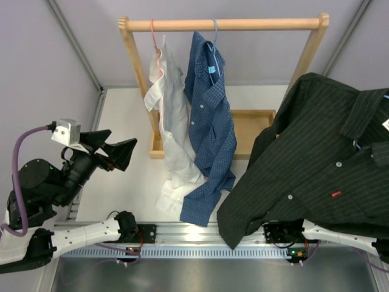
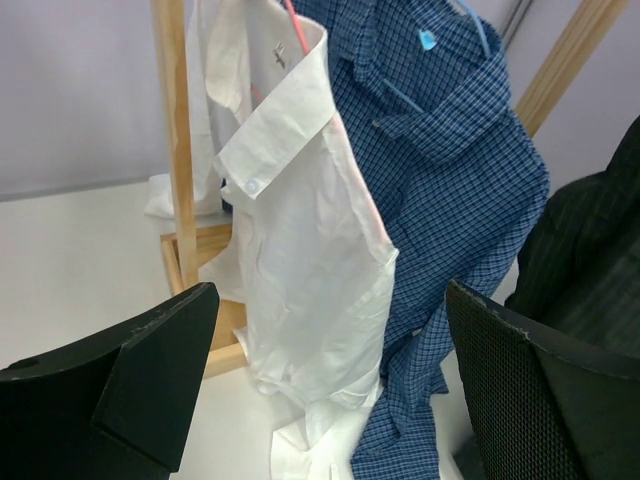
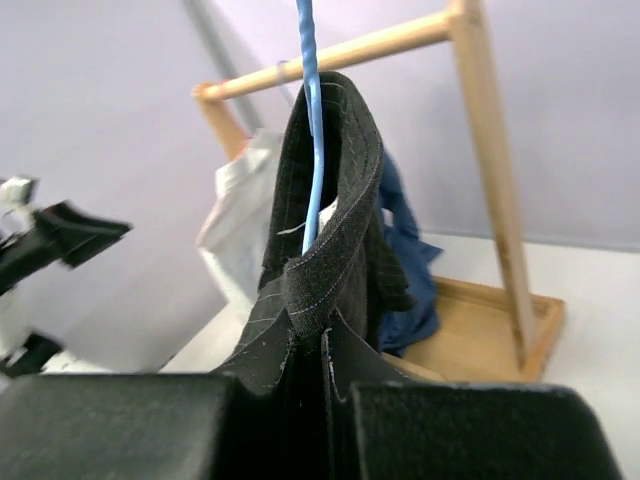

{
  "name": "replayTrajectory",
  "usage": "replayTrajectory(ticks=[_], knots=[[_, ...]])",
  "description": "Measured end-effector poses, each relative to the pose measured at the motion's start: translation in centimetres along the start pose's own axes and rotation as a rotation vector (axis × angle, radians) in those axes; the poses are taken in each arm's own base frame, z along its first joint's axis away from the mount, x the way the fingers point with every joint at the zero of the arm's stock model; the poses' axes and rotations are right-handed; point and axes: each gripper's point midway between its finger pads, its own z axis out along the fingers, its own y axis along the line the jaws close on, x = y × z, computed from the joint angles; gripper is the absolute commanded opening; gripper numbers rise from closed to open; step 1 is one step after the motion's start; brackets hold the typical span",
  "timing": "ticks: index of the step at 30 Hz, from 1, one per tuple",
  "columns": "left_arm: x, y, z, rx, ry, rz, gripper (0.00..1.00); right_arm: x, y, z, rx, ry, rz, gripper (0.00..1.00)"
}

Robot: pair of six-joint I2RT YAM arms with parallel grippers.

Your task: Place the shirt on the hanger

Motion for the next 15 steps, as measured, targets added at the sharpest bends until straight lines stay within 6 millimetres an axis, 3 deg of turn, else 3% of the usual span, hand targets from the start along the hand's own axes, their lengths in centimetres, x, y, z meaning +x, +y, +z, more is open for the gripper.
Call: replayTrajectory(ticks=[2,4,7,11,13,15], knots=[[0.8,0.4,0.1,-0.023,0.013,0.009,0.98,0.5,-1.0,0.7,0.078,0.012,-0.008,0.0],[1.4,0.8,0.2,-0.043,0.02,0.014,0.98,2.3,-1.6,2.2,0.15,0.067,-0.041,0.0],[2.4,1.3,0.6,-0.083,0.034,0.027,0.98,7.6,-1.6,5.7,0.23,0.217,-0.14,0.0],[5.3,2.4,2.1,-0.187,0.055,0.08,0.98,14.8,-1.7,10.3,0.323,0.397,-0.289,0.0],[6.8,3.1,2.9,-0.255,0.066,0.125,0.98,16.8,-1.3,12.5,0.35,0.428,-0.335,0.0],[7.5,3.9,3.6,-0.331,0.072,0.167,0.98,17.4,-0.7,14.7,0.367,0.428,-0.36,0.0]])
